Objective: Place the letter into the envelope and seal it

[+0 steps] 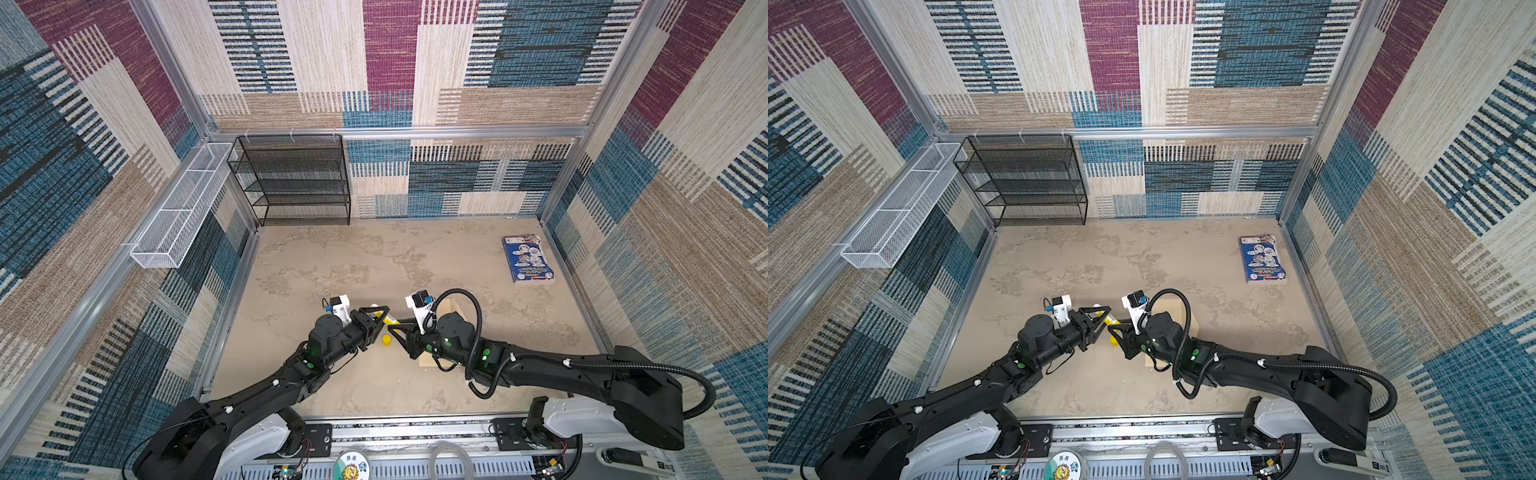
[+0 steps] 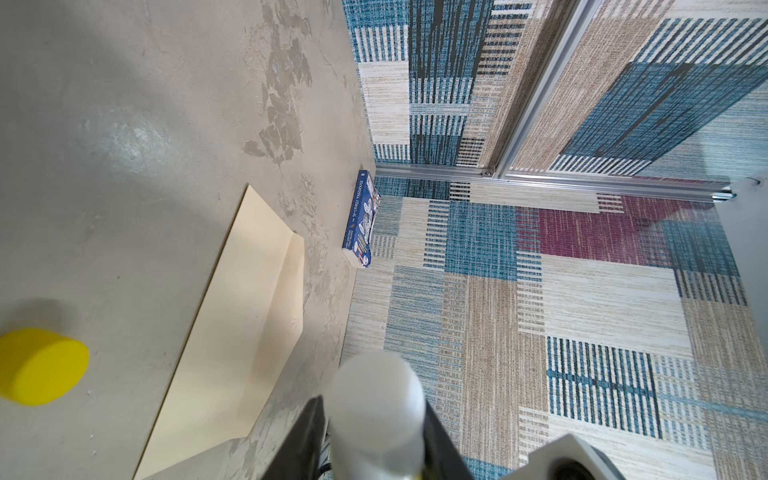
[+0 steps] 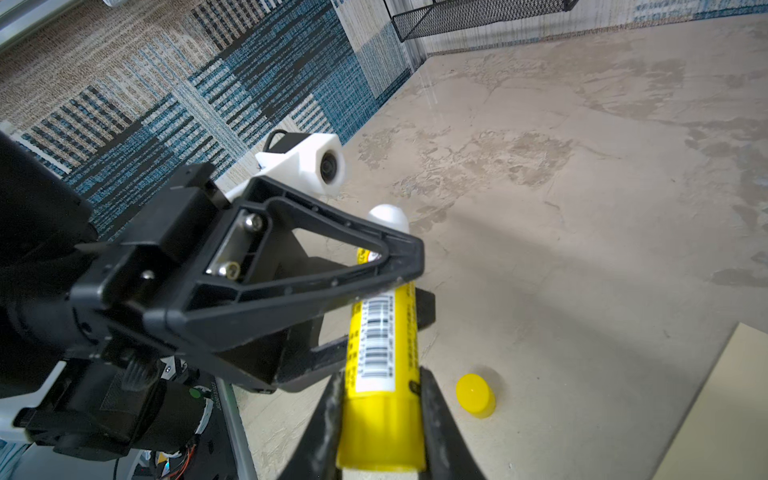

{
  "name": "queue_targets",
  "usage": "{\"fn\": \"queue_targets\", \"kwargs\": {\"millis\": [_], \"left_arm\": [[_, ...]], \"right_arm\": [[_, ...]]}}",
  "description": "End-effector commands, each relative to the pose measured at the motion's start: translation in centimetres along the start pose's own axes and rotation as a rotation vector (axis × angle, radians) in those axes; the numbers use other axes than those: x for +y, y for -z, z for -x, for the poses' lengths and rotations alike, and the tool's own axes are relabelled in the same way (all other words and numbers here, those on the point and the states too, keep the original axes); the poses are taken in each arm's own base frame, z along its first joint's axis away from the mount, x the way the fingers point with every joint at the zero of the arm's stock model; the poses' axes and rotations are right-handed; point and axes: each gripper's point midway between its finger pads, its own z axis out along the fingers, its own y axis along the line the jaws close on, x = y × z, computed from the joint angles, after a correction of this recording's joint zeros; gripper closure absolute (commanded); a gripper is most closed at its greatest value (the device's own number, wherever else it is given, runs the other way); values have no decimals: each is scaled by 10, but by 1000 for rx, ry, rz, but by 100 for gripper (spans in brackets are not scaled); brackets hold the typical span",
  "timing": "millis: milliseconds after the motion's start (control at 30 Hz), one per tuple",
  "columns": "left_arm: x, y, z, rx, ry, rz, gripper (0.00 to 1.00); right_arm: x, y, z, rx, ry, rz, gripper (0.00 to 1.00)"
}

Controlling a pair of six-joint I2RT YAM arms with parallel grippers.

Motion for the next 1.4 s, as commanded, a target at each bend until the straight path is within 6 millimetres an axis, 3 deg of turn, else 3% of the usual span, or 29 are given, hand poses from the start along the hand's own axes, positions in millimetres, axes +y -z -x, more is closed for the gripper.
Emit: {"fn": "queue_targets", "kwargs": {"millis": [0, 133, 233, 467, 633, 1000, 1100, 1233, 1367], "left_arm": [[-6, -1, -2, 11, -15, -28, 78], [-2, -3, -2, 13, -24, -14, 95], [2, -3, -1, 9, -36, -5, 100], [9, -3, 3, -20, -43, -24, 100], [4, -7, 3, -12, -51, -65, 100], [1, -7, 5, -26, -59, -97, 100], [1, -5, 6, -35, -57, -96, 100], [0, -2, 7, -42, -53, -87, 100], [-3, -1, 6, -40, -54, -73, 100]], "right_arm": [[7, -1, 9, -29, -17, 28, 97], [10, 0, 10, -31, -42, 44, 97], [17, 4, 14, -41, -90, 81, 97], [22, 23, 33, -80, -395, 216, 89], [20, 34, 31, -63, -638, 334, 87], [16, 43, 12, 15, -955, 405, 75], [16, 44, 14, 12, -939, 389, 63], [-2, 46, 16, -30, -757, 219, 41], [-15, 61, 24, -116, -529, 130, 33]]}}
